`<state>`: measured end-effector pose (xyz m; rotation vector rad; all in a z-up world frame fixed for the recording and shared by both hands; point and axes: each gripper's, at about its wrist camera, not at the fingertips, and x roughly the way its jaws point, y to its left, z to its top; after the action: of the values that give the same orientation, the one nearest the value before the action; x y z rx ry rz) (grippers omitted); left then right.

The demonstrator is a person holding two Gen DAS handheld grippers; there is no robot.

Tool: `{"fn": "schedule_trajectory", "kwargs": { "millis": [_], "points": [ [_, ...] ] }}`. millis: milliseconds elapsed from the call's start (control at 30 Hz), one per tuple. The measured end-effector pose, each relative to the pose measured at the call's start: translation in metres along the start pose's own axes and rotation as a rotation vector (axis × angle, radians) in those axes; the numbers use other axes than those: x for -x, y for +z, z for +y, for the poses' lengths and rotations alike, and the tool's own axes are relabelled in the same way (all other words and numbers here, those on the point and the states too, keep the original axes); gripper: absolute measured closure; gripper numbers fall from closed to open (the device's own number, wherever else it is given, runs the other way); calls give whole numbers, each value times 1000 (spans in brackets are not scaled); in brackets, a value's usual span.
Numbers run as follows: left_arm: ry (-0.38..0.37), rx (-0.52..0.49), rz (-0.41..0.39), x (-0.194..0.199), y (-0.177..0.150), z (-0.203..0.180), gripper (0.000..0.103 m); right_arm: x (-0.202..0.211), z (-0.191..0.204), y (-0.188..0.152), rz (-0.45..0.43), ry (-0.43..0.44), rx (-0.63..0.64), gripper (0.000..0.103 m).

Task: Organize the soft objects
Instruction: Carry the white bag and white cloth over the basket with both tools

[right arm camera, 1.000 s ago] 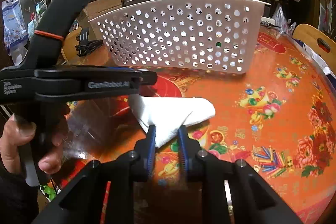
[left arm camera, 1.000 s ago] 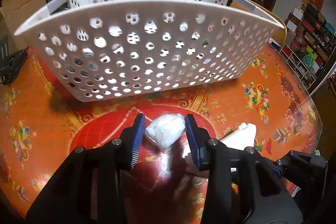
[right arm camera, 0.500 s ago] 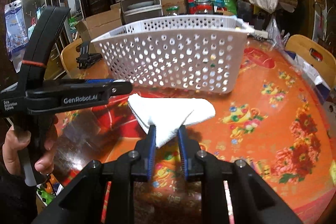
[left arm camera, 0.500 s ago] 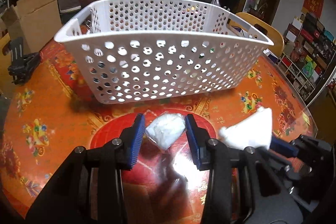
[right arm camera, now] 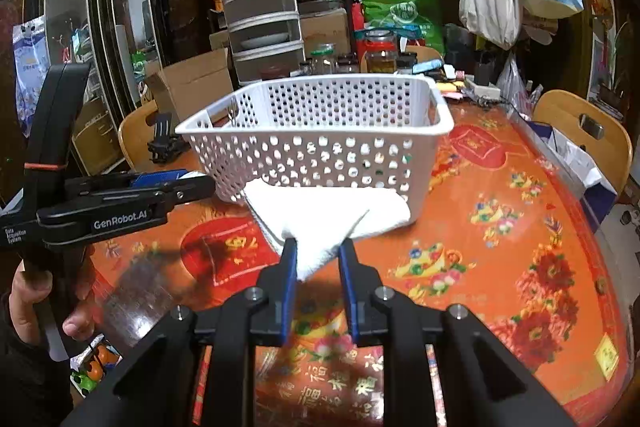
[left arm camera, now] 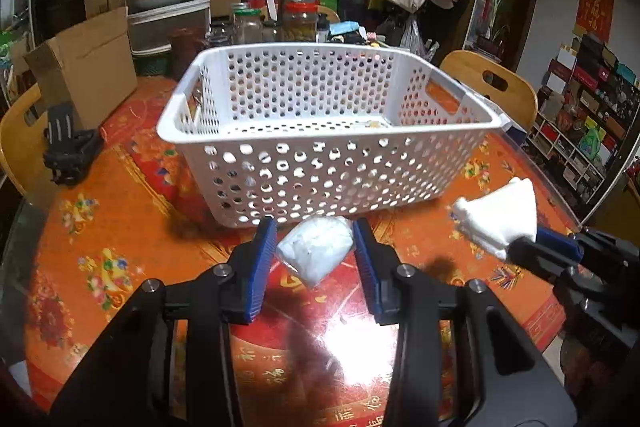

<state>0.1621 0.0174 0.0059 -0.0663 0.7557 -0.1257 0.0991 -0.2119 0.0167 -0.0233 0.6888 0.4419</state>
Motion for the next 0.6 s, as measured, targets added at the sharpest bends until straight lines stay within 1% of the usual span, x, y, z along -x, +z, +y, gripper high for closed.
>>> {"fn": "schedule_trajectory", "kwargs": {
  "millis": [200,400,600],
  "points": [
    [14,1,-30,18,11,1,66,12,-2,17,-20,19,17,84],
    [23,2,-51,32,25,1,66,15,-6,36,-30,28,18,84],
    [30,-13,-82,44,48,0,66,13,-9,53,-37,29,16,84]
  ]
}}
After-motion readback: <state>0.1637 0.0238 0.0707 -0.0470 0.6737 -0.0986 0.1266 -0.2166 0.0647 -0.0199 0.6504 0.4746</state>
